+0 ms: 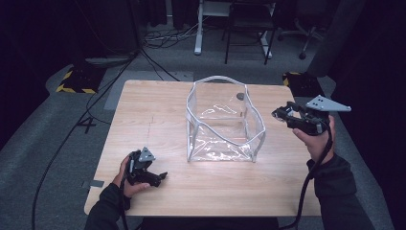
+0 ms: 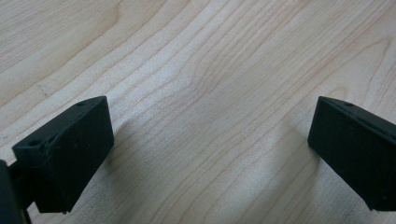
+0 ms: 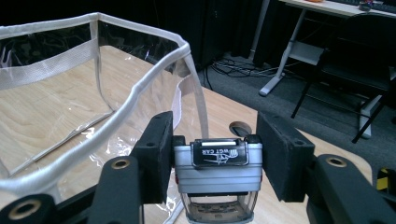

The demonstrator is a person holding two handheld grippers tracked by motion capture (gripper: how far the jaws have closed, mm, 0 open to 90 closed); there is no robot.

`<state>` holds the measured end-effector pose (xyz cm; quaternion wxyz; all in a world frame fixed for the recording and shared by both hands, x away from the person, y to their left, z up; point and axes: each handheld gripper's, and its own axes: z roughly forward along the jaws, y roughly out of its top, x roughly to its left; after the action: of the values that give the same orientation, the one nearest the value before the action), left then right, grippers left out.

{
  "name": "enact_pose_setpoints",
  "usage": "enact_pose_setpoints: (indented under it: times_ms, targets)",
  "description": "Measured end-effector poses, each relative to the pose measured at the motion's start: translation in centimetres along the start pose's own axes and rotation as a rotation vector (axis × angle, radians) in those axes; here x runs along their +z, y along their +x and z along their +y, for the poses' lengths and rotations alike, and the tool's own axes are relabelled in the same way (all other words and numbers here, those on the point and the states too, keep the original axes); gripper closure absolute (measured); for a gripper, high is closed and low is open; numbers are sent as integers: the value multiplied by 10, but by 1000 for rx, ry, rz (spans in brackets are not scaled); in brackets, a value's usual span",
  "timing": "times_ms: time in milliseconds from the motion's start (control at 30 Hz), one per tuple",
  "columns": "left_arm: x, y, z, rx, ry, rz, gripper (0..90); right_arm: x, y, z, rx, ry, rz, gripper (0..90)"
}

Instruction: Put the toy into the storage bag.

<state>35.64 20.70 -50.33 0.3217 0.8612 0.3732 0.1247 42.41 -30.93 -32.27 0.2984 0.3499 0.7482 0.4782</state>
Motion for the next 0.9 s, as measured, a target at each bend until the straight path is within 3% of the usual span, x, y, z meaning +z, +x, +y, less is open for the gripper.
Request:
enact_pose_setpoints:
  times_ms: [533, 900]
  targets:
    - [0, 0, 0, 0, 0, 0, 5, 1, 0, 28, -22, -37, 14, 485]
    - [0, 0, 0, 0, 0, 0, 5, 3, 10, 47, -39, -58, 35, 485]
